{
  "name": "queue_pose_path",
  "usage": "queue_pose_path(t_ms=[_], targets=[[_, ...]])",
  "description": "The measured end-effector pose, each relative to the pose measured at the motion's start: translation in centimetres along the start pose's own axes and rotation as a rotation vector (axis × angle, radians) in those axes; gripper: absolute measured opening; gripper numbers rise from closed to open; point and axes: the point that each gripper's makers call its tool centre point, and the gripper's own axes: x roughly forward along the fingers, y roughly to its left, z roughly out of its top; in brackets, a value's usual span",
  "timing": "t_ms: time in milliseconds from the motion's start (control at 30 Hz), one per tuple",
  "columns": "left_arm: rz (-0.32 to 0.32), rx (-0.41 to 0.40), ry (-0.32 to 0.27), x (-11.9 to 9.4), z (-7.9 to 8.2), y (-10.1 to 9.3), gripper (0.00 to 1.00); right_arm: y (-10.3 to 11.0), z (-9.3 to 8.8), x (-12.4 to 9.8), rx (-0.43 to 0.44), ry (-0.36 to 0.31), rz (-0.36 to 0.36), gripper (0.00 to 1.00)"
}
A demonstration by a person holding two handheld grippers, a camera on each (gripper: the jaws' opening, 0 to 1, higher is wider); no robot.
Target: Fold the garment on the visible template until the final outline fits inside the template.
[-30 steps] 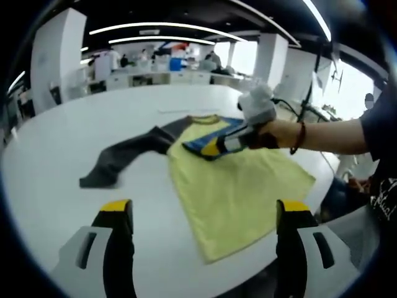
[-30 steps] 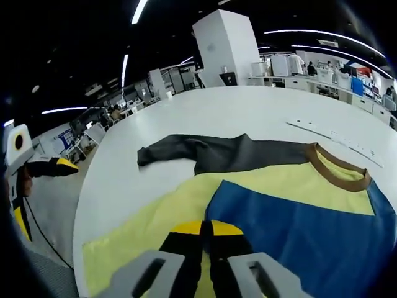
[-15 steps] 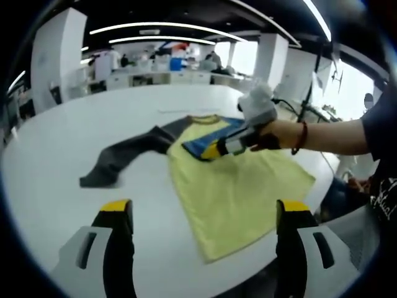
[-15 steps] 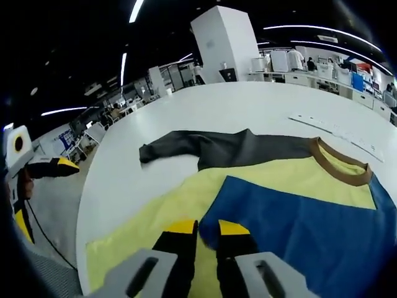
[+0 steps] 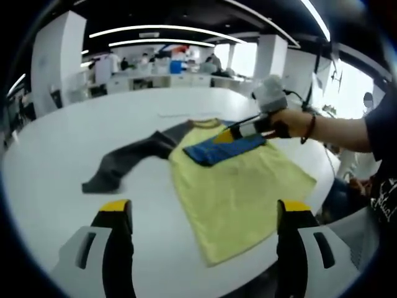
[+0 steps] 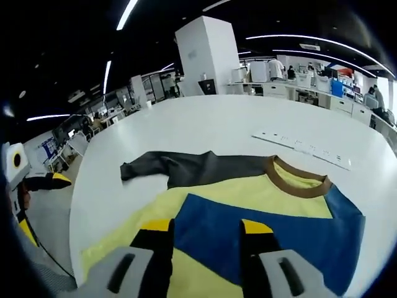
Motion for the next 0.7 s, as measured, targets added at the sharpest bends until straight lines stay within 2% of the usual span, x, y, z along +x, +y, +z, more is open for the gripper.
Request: queue_pose_path(t_ms=[133,300,700], targets=[[0.017,0.015,-0.014,0.0,0.4,0.2,0.99,-2.2,-0.4,-1.5,-0.012,0.011,-0.068,0.47],[0.018,0.015,-0.022,0.0,0.7,0.2,0.99,-4.6,-1.0,-3.1,0.001,0.021,-0.125,0.57],[0.0,0.038,-0.013,0.4,1.0,-0.4,0.99,-9.4,-3.0,-6.8,0.06,0.041,-0.24,0.57]])
